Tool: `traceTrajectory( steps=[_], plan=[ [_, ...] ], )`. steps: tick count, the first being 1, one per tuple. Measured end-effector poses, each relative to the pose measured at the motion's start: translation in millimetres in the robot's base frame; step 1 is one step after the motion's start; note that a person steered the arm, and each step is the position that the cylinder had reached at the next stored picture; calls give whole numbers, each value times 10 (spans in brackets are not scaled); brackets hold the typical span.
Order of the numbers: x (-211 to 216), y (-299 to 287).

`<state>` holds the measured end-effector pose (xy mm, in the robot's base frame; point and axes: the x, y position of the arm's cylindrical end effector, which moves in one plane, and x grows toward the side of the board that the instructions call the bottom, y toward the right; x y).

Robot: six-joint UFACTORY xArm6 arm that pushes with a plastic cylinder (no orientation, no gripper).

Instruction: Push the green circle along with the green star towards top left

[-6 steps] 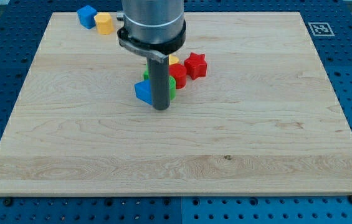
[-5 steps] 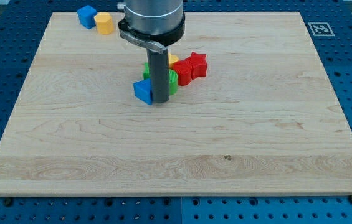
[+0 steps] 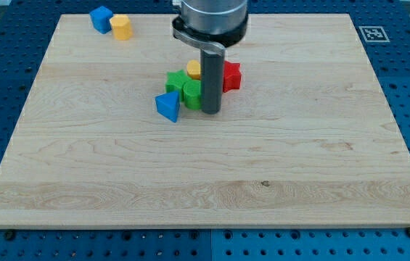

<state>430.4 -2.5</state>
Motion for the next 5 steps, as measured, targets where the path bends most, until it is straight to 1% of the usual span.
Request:
traceTrajectory(
  steps=[1,2,3,5],
  plan=[
    [-208,-280],
    [-311,-545],
    [-422,-583],
    [-1145,-493]
  ],
)
